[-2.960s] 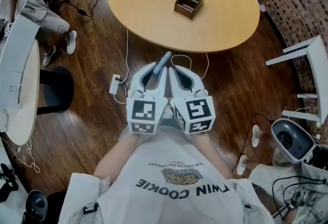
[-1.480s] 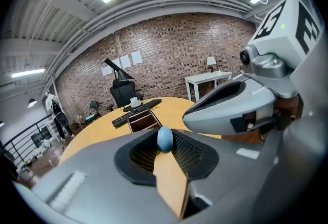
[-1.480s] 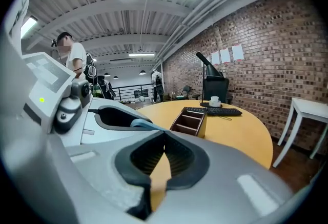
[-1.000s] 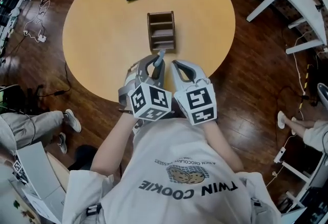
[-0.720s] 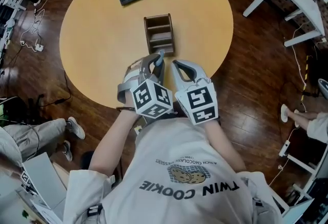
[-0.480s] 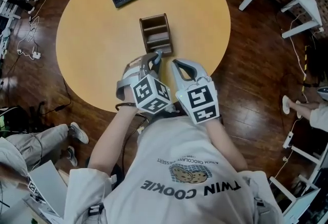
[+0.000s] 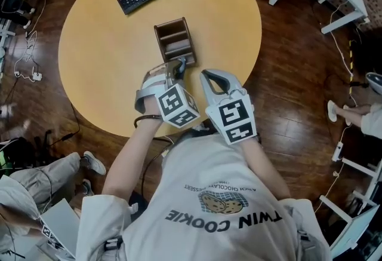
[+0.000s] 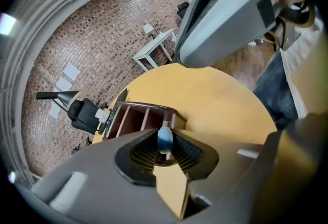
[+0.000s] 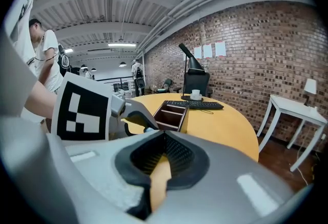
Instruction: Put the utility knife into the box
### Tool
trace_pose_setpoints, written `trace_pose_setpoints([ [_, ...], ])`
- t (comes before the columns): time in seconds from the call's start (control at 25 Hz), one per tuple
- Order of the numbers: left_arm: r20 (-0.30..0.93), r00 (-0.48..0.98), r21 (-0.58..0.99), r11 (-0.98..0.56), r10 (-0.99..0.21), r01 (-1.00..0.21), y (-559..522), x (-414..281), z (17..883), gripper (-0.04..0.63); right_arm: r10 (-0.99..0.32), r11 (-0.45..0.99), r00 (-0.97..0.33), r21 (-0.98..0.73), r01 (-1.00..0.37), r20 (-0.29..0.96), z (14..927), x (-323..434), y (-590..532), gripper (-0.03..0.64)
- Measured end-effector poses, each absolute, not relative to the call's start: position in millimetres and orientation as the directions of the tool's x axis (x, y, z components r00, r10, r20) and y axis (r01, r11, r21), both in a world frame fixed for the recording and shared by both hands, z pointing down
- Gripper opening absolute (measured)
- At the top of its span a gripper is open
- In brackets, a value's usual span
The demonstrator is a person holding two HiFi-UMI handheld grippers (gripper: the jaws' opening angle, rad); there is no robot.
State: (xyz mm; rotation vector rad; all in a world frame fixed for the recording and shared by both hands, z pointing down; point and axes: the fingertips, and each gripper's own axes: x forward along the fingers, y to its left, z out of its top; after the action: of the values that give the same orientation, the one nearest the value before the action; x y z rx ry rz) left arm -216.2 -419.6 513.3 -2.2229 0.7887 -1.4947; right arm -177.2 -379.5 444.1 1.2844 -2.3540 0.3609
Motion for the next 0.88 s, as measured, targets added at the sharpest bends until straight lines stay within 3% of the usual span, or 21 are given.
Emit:
trace_pose_setpoints([
  [0.44, 0.753, 0.247, -0.594, -0.791, -0.610, -0.143, -431, -213, 538, 0.077, -0.732, 0.526, -0.462, -0.016, -0.850, 0.500, 449, -174, -385, 0.002],
  [0.88, 0.743, 0.248, -0.604, -0.782, -0.622, -0.154, -430, -210, 540, 0.101, -0.721, 0.543, -0.479, -0.021, -0.840, 0.501, 447, -173, -383, 0.002],
])
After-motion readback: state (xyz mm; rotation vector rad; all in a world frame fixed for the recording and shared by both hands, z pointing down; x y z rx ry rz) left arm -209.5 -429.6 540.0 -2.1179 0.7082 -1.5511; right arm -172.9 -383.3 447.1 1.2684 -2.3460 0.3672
